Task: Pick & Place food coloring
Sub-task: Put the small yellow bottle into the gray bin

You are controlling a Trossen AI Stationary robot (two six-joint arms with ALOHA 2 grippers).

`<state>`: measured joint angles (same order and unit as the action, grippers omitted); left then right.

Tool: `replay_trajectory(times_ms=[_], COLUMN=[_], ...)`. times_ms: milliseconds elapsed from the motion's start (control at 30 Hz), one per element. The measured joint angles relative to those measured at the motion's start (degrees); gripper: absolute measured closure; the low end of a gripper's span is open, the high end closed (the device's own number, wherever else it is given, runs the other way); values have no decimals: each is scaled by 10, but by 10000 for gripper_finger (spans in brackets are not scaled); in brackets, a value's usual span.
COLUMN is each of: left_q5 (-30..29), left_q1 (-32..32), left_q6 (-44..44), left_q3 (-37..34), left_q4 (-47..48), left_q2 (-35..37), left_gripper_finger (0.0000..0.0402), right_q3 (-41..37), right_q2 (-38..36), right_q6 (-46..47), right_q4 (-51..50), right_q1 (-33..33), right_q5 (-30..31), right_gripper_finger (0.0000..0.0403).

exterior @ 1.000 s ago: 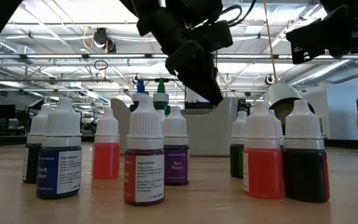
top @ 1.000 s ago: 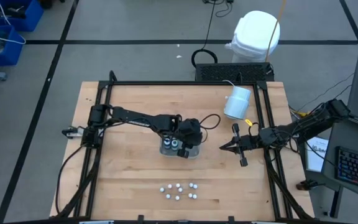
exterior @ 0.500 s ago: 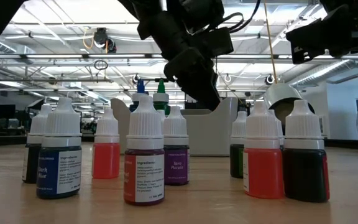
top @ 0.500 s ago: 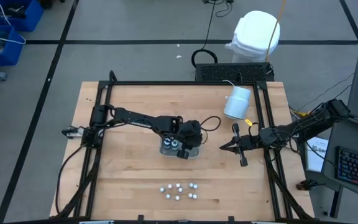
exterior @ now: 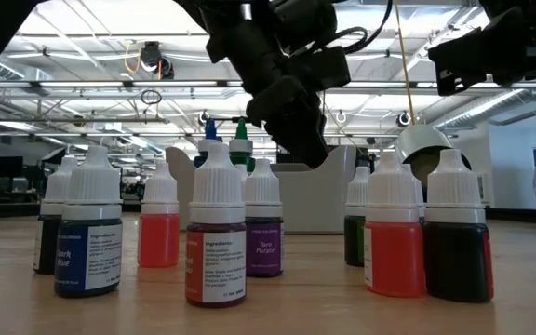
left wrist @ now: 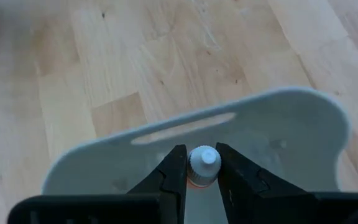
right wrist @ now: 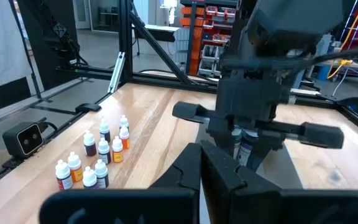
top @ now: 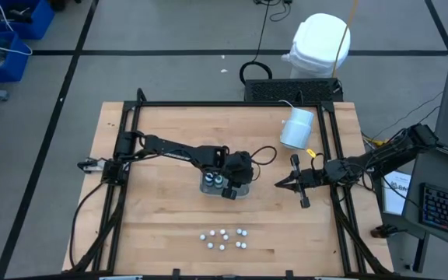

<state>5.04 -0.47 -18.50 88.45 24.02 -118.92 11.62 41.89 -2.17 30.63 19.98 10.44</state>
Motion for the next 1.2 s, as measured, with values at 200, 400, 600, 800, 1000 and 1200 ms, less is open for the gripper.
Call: replay_trajectory(times_ms=[200, 400, 600, 800, 1000, 1200], left_q5=[0, -1, -1, -1, 0, 0], left_q1=[0, 0, 1, 1, -1, -3], left_q6=[2, 6, 7, 42, 71, 73], left_q3=[0, 0, 0, 0, 0, 0], left_q4=[-2, -6, -1, -3, -2, -3], left_q2=[-15, -26, -26, -27, -27, -27], left_gripper_finger=[323, 328, 320, 317, 316, 316], right_q3=[0, 0, 0, 0, 0, 0], right_q2=[0, 0, 0, 0, 0, 0], right_q6=[0, 0, 0, 0, 0, 0], right_q4=[2, 2, 4, 4, 4, 4], right_q1=[0, 0, 0, 0, 0, 0], right_q5=[0, 0, 0, 0, 0, 0], right_gripper_finger=[403, 403, 403, 403, 403, 403])
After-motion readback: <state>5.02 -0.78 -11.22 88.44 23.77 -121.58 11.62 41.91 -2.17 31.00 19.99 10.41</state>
